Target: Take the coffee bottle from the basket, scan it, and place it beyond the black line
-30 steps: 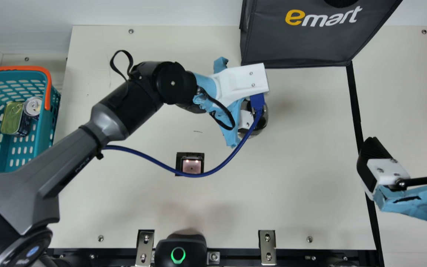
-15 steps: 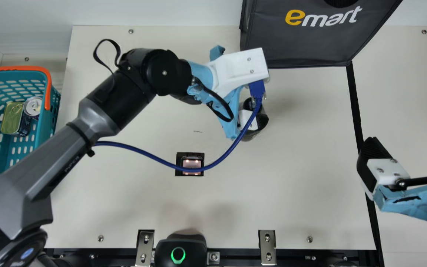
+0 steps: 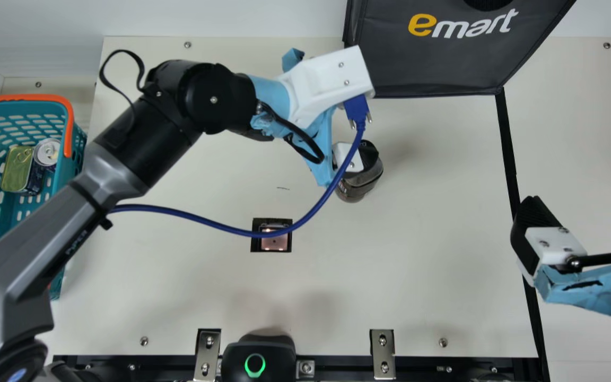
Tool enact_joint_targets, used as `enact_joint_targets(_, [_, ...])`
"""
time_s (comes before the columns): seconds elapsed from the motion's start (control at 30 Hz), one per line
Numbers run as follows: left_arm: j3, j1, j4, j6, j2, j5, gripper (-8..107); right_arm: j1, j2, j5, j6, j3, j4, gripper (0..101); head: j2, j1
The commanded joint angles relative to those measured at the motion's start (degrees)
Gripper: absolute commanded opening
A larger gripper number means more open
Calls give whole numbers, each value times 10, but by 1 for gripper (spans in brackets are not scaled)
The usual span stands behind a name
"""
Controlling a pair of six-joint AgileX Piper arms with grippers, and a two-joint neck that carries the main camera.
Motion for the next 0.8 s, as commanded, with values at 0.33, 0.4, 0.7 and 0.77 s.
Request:
enact_joint_targets(0.33, [55, 11, 50, -92, -57, -47, 90, 0, 0, 1, 0, 0, 0, 91, 1, -15])
enact_joint_targets(0.4, [67, 13, 59, -107, -69, -54, 90, 0, 0, 0, 0, 0, 0, 91, 1, -15])
enact_joint_targets(0.7, [118, 24, 107, -178, -123, -81, 90, 0, 0, 0, 0, 0, 0, 91, 1, -15])
enact_joint_targets(0.77, [129, 27, 119, -195, -135, -86, 90, 0, 0, 0, 0, 0, 0, 91, 1, -15])
